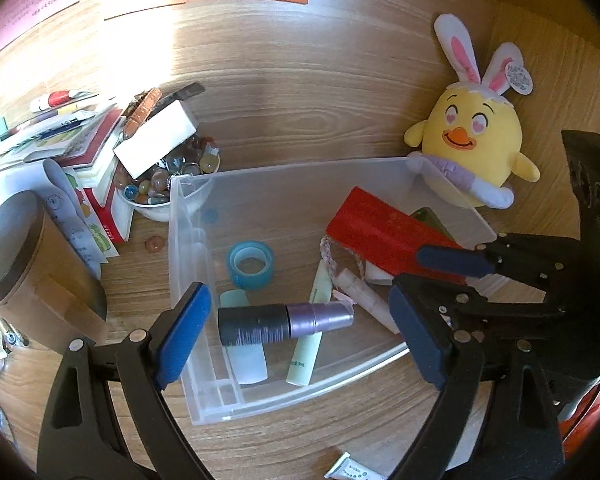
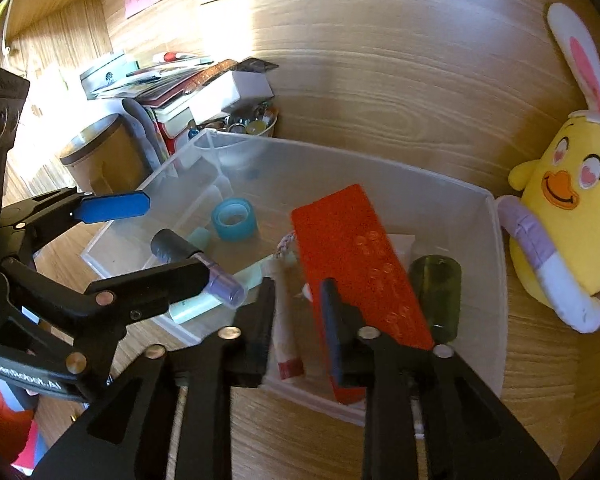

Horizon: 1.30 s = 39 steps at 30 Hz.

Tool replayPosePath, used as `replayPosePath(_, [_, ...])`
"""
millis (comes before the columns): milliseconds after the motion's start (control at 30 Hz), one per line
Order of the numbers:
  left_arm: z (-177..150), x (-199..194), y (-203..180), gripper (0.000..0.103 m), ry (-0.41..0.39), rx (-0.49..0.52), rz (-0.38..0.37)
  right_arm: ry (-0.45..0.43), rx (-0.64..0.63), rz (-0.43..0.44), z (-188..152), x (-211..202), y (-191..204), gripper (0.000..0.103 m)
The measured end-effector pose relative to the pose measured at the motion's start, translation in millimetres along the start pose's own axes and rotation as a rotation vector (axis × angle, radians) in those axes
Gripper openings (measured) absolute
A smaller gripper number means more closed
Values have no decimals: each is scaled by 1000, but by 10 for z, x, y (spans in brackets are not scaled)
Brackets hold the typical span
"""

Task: Organize objects
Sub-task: 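Carry bottle and lip tube into the clear box and release both, then grasp the blue Max staple box with the left gripper while the right grasps the white tube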

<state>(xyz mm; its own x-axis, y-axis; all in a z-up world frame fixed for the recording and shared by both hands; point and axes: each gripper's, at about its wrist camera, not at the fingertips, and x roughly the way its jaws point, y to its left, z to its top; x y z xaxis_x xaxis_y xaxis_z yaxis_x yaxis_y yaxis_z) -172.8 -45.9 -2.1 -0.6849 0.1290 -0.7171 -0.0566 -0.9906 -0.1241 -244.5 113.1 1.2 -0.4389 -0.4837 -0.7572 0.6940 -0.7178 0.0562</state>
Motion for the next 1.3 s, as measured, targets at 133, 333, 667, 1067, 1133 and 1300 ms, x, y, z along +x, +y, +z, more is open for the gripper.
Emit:
replayPosePath(133, [-18,-149,-8,92,-27,7,2,-22,3,-12,-36,-133,16,41])
replayPosePath(333, [-143,-436,-8,95,-69,27,15,-71,-10,-21,-161,-420,95,54])
replayPosePath(667, [-540,-711,54,95,-54,25,43,-100,-22,41,-496,-712,333,61])
replayPosePath(1067, [-1082,-721,222,89,13,-27,82,41,-37,90,-986,-333,695,62])
replayPosePath(1133, [-1166,-713,203,82,31,-21,79,57,-45,94,-1060,-289,744,62])
replayPosePath(1300, [-1312,-734,163,78,40,-9,70,73,-61,101,-1155,-264,843,62])
